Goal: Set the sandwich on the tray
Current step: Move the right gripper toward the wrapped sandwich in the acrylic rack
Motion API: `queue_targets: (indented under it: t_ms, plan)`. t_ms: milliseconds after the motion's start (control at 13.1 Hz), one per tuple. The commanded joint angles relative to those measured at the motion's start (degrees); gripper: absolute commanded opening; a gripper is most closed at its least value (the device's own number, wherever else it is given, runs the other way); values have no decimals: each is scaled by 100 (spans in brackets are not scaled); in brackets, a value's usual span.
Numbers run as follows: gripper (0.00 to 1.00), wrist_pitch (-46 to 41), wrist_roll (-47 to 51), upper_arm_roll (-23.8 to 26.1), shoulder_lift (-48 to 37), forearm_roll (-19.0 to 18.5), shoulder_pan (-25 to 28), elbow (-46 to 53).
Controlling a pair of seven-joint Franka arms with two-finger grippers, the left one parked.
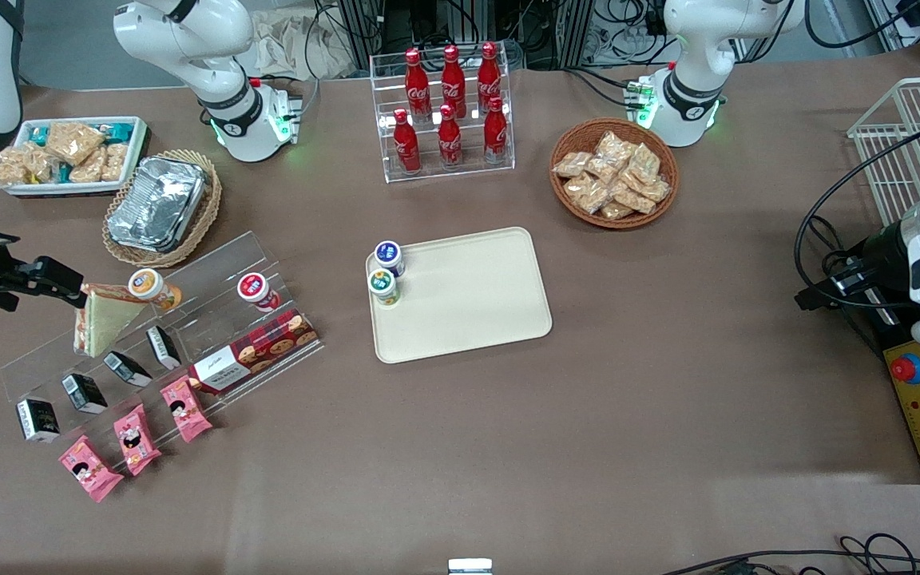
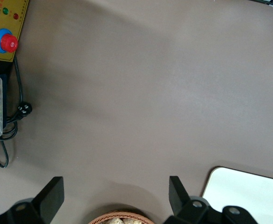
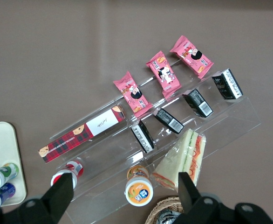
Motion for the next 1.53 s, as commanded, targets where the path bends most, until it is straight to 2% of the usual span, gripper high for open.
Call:
queue_targets:
  t_ms: [0,382,458,916,1145,1450]
  plan:
    - [100,34,-9,4,47,-1,5,78]
    - [100,-45,87,-92,3,25,-22,-36]
    - [100,-80,410,-249,-24,69,13,-115]
    - [100,-782,2757,-286,-85,69,-22,-168]
    - [100,-626,2760,-531,-278,78,-22,-501]
    - [100,181,2454,-716,-743,69,-30,-1413]
